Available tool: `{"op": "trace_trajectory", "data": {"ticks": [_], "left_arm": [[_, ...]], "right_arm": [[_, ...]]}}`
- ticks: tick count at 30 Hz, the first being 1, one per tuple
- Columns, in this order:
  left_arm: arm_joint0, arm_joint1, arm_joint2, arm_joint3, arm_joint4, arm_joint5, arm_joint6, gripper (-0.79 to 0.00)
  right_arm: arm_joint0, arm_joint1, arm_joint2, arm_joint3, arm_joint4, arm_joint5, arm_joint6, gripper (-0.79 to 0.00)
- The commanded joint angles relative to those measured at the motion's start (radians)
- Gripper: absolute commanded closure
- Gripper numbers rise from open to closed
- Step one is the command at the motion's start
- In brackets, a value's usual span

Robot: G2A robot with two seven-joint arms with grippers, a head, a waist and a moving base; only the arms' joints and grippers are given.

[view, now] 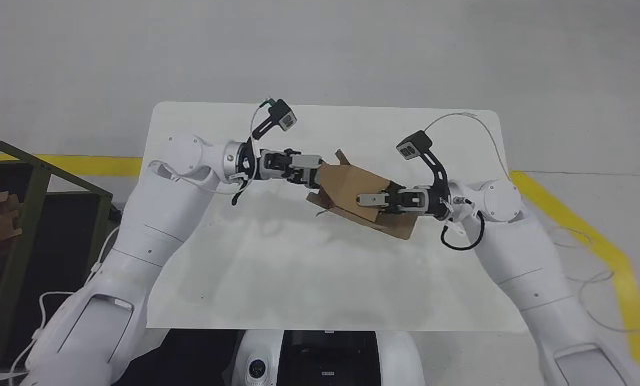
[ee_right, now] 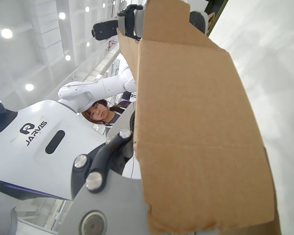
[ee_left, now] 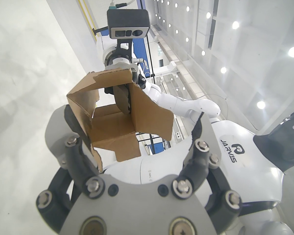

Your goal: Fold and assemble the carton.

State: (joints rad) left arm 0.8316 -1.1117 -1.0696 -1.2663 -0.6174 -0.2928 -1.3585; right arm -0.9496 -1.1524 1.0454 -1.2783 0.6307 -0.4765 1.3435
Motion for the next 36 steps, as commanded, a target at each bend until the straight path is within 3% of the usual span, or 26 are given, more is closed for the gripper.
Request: {"op": "trace_trajectory", "data": {"ticks": [1, 20, 36], "left_arm": [[-0.005, -0.001, 0.002, -0.001, -0.01, 0.002, -0.012, -0.785], [-0.028, -0.018, 0.039, 0.018, -0.035, -0.002, -0.024, -0.785], [-0.017, -0.014, 0.011, 0.015, -0.024, -0.009, -0.021, -0.785]], "right_arm": [[0.004, -0.001, -0.004, 0.005, 0.0, -0.001, -0.001, 0.0], [0.019, -0.012, -0.048, 0.005, -0.003, -0.008, -0.008, 0.0], [0.011, -0.008, -0.028, 0.019, 0.027, -0.021, -0.021, 0.0]]}}
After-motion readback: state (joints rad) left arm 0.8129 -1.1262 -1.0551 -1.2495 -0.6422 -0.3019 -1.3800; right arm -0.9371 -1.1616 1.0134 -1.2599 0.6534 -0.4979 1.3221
